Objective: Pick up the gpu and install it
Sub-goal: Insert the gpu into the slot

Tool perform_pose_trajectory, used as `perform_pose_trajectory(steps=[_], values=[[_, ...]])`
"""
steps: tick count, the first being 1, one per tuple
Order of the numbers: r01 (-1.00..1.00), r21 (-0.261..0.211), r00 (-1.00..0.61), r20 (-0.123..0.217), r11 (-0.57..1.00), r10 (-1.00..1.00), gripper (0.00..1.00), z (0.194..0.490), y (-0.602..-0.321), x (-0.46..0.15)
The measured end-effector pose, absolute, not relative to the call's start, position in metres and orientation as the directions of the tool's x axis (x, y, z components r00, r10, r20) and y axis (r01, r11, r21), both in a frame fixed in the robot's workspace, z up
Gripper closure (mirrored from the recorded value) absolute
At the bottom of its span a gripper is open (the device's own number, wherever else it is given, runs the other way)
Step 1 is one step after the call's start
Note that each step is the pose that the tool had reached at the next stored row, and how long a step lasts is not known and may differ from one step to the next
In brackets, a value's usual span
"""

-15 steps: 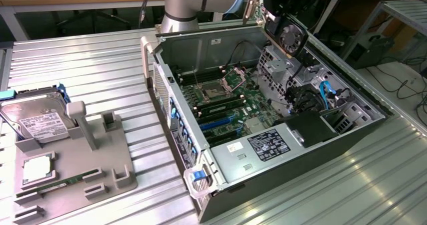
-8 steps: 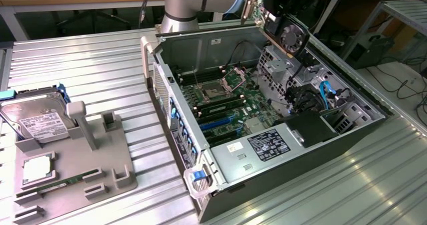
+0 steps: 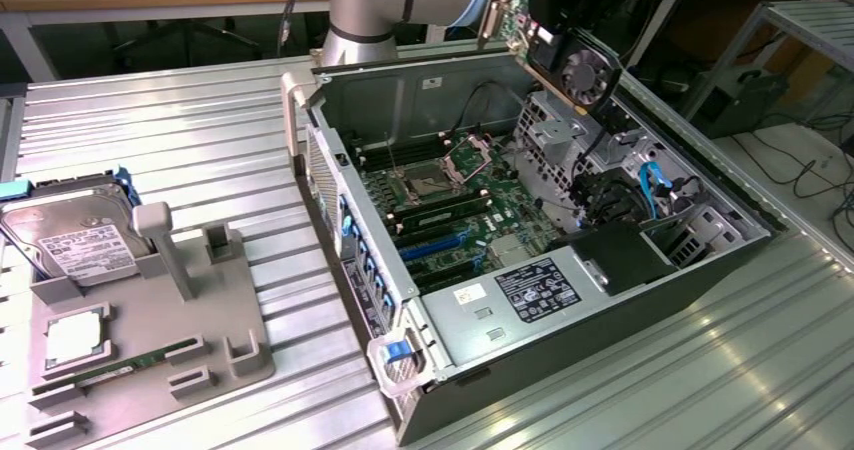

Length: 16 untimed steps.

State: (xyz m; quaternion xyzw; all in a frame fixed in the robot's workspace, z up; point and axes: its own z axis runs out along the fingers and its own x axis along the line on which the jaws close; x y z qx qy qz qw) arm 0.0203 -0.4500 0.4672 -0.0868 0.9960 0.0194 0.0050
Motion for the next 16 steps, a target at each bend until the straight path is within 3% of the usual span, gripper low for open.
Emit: perform_pose_trajectory(steps=[16], values=[[-0.285, 0.038, -0.958, -0.013, 0.958, -0.285, 0.73, 0.4672, -0.45, 0.0203]])
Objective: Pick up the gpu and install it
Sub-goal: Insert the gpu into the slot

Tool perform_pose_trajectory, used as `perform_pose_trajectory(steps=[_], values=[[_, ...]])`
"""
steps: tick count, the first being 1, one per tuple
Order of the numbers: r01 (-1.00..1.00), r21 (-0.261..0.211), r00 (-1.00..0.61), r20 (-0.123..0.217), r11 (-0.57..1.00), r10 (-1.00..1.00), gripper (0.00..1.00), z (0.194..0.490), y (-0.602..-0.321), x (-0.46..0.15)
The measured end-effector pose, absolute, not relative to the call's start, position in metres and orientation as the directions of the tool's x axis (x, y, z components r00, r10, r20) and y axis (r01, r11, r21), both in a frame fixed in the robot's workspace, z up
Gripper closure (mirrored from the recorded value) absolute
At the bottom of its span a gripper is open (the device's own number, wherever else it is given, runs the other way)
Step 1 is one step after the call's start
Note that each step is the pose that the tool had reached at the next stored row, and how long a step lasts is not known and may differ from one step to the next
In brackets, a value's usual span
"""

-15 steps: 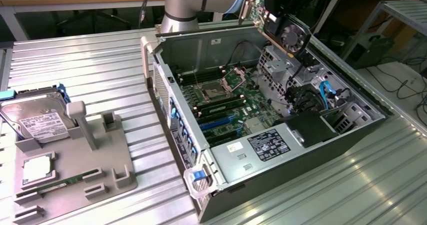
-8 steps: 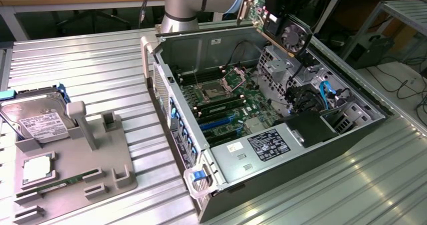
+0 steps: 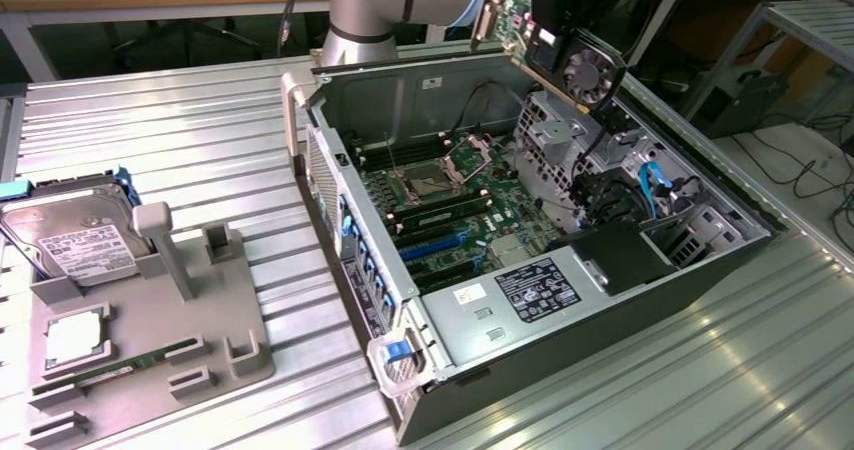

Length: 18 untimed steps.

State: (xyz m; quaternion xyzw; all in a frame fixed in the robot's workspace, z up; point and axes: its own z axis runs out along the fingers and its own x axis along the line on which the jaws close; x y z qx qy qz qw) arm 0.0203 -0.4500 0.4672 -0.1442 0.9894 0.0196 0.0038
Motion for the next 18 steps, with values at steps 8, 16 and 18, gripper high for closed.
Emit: perform_pose_trajectory(steps=[8, 16, 18], values=[[-0.34, 0.038, -0.94, -0.013, 0.94, -0.34, 0.73, 0.4672, -0.45, 0.0203], [-0.401, 0.038, -0.916, -0.013, 0.915, -0.4, 0.73, 0.4671, -0.4501, 0.0203], [-0.416, 0.038, -0.909, -0.013, 0.909, -0.416, 0.73, 0.4671, -0.4502, 0.0203]])
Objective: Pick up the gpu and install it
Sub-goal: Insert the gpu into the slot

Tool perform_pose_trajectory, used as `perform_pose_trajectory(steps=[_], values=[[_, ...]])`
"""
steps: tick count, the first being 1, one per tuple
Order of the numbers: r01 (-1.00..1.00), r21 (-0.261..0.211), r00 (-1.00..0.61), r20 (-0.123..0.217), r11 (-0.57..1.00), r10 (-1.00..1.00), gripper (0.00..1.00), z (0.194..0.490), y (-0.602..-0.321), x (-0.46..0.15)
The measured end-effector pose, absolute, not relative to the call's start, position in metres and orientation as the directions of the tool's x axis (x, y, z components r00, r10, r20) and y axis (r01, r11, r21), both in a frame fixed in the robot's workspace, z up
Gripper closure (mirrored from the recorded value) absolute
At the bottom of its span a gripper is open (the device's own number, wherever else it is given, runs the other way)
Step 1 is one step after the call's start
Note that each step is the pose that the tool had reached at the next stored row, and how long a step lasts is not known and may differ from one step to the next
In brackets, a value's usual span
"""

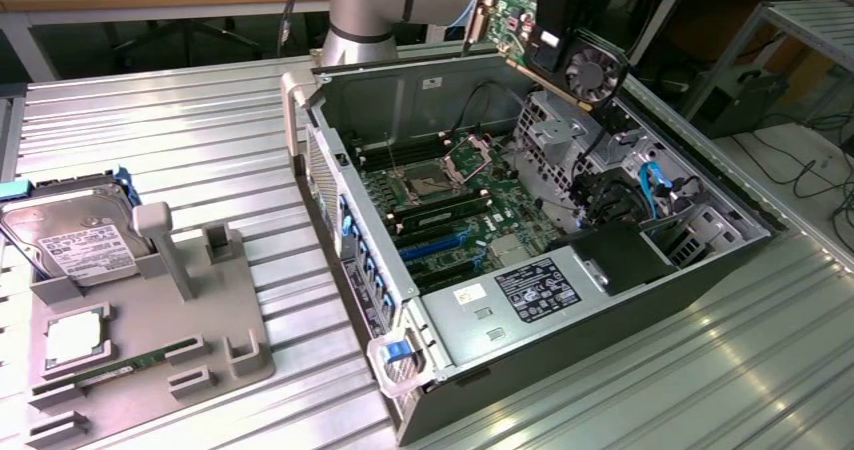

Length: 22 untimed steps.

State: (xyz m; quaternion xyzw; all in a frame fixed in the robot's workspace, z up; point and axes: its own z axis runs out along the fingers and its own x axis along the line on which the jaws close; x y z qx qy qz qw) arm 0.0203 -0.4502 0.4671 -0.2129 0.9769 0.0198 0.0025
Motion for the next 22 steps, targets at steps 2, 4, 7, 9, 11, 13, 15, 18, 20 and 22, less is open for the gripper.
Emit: perform_pose_trajectory(steps=[2, 4, 7, 9, 11, 13, 15, 18, 20, 22], values=[[-0.431, 0.038, -0.902, -0.013, 0.902, -0.431, 0.73, 0.4671, -0.4505, 0.0203], [-0.445, 0.038, -0.895, -0.013, 0.895, -0.445, 0.73, 0.4672, -0.4508, 0.0203], [-0.467, 0.038, -0.884, -0.013, 0.883, -0.467, 0.73, 0.4672, -0.451, 0.0203], [-0.48, 0.038, -0.877, -0.013, 0.876, -0.48, 0.73, 0.4672, -0.4511, 0.0203], [-0.493, 0.038, -0.87, -0.013, 0.869, -0.493, 0.73, 0.4672, -0.4511, 0.0203], [-0.505, 0.038, -0.863, -0.013, 0.862, -0.505, 0.73, 0.4671, -0.4512, 0.0203], [-0.517, 0.038, -0.856, -0.013, 0.855, -0.517, 0.73, 0.4672, -0.4514, 0.0203], [-0.531, 0.038, -0.848, -0.013, 0.847, -0.531, 0.73, 0.4672, -0.4516, 0.0203], [-0.547, 0.038, -0.837, -0.013, 0.836, -0.547, 0.73, 0.4672, -0.4516, 0.0203], [-0.563, 0.038, -0.826, -0.013, 0.825, -0.563, 0.73, 0.4672, -0.4517, 0.0203]])
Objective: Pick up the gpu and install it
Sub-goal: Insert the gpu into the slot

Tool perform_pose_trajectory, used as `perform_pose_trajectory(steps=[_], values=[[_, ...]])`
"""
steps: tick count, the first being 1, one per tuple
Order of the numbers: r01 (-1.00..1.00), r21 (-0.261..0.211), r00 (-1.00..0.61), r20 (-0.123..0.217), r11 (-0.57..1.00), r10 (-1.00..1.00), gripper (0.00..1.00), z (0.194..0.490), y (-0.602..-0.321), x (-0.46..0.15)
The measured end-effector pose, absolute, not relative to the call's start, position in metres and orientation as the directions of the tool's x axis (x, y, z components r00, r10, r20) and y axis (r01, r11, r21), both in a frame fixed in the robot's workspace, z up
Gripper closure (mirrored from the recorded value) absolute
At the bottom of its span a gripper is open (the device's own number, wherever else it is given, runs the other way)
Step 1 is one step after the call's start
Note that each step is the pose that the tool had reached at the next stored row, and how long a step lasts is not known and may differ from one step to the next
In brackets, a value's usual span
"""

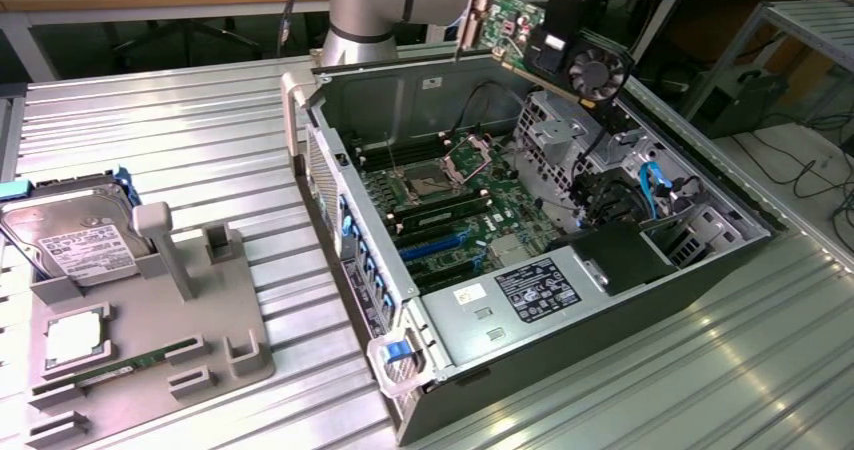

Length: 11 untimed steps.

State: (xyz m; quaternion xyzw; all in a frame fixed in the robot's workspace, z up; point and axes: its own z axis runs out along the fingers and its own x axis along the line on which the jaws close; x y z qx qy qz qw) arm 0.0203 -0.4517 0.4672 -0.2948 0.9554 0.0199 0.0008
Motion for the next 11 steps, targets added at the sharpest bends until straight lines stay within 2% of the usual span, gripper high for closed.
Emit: perform_pose_trajectory(steps=[11], values=[[-0.654, 0.038, -0.757, -0.013, 0.756, -0.654, 0.73, 0.4672, -0.453, 0.0197]])
